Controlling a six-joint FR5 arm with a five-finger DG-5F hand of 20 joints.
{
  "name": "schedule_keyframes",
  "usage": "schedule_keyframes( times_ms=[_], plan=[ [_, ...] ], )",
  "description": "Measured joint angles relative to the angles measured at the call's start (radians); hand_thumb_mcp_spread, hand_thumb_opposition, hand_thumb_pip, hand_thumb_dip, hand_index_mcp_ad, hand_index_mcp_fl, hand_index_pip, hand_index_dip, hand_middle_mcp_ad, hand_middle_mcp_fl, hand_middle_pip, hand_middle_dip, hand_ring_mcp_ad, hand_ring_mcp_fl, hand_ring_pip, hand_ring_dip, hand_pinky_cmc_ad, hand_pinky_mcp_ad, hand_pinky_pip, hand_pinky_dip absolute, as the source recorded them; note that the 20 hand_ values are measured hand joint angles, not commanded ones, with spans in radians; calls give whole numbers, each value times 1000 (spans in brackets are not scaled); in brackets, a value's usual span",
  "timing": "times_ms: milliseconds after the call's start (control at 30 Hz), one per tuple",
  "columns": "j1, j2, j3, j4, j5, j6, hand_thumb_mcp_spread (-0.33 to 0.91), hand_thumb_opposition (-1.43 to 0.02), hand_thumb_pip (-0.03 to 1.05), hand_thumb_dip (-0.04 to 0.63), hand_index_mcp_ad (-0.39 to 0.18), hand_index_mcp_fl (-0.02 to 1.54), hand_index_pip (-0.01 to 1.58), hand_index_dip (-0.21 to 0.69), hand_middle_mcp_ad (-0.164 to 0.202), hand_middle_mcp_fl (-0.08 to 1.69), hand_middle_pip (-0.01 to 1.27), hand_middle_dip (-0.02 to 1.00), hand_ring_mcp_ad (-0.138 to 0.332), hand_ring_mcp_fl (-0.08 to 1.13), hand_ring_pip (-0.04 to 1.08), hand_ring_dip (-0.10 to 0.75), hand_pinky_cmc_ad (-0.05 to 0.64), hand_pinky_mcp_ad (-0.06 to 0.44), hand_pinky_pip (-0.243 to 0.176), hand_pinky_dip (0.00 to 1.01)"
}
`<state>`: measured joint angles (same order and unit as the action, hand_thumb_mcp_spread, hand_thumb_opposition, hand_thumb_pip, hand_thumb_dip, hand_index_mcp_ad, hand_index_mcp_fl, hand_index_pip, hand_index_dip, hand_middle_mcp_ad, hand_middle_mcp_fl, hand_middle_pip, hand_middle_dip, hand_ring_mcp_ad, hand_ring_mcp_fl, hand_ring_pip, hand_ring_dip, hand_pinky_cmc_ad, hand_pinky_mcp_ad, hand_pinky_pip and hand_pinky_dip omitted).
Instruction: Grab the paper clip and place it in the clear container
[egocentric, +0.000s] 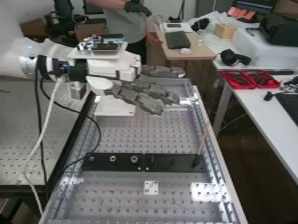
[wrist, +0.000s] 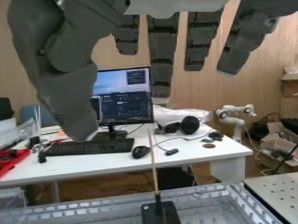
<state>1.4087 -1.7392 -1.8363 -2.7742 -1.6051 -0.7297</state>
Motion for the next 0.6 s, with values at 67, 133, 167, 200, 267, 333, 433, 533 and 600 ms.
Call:
schedule_keyframes(
  times_ms=[67,133,167,200,267,333,433,533,600],
  plan=[
    [-7,-13,2,10,-6,-4,386,-785,644,251,-91,59,82,-152,75,435,126,443,138,152,101,150,307,262,-47,319],
    [-12,-26,6,12,-12,-12,400,-791,654,269,-96,52,89,-162,72,457,122,463,141,147,108,169,307,262,-42,291],
    [-17,-34,8,15,-17,-17,417,-787,682,269,-99,56,91,-164,72,447,120,463,138,154,112,175,307,264,-42,286],
    [-20,-40,10,18,-21,-20,419,-785,716,269,-103,56,89,-164,72,456,126,476,140,164,105,178,307,264,-44,278],
    [-27,-52,13,25,-31,-28,414,-806,721,269,-103,59,101,-164,75,445,122,494,147,201,110,190,307,264,-14,255],
    [-35,-65,17,34,-43,-36,436,-803,721,281,-105,59,101,-176,72,456,162,508,131,216,105,209,307,265,0,234],
    [-43,-77,23,41,-56,-39,443,-803,721,290,-122,59,101,-176,75,447,215,527,131,255,103,223,307,264,3,227],
    [-55,-94,30,52,-75,-37,459,-801,721,290,-122,119,101,-176,70,445,246,527,113,279,101,257,307,264,10,206],
    [-63,-104,33,60,-84,-31,459,-805,721,290,-131,192,101,-176,70,443,271,525,113,281,108,267,307,262,21,209]
  ],
)
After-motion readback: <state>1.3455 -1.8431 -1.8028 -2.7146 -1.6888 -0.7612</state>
